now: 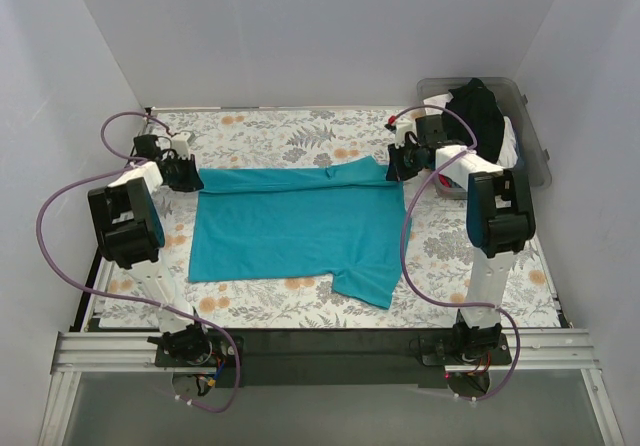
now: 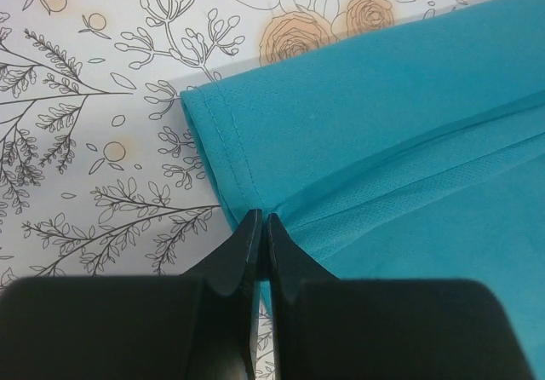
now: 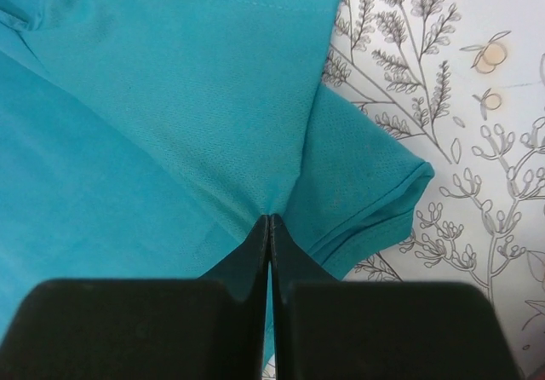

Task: Fold and stack the t-shirts
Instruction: Fold the tshirt

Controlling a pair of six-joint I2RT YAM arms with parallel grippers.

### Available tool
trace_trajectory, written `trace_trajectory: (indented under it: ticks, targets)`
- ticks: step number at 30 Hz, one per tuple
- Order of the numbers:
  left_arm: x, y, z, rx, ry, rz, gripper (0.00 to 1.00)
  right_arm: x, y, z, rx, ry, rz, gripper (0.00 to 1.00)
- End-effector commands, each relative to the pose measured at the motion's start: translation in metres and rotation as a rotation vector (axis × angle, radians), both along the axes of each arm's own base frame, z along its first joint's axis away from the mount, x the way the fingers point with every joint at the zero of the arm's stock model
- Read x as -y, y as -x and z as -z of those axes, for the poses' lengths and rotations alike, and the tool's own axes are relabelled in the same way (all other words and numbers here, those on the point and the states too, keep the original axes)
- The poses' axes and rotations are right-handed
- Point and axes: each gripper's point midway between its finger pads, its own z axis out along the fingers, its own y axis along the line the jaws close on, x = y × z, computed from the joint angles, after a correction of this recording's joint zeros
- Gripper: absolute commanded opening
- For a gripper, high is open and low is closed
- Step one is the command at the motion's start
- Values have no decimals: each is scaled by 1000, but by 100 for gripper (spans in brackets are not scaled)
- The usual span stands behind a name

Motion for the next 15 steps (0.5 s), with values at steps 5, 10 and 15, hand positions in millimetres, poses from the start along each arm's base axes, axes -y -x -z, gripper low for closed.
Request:
trace_trajectory:
  ticks: [5, 10, 15]
  targets:
    - [-8, 0, -16, -13, -24, 60, 21, -1, 10, 0, -40, 22, -96, 19]
    - [6, 1, -67, 73, 51, 148, 41, -10, 6, -52, 54, -38, -132, 52]
    - [20, -8, -91, 100, 102, 166, 45, -20, -32, -85, 103, -92, -76, 52]
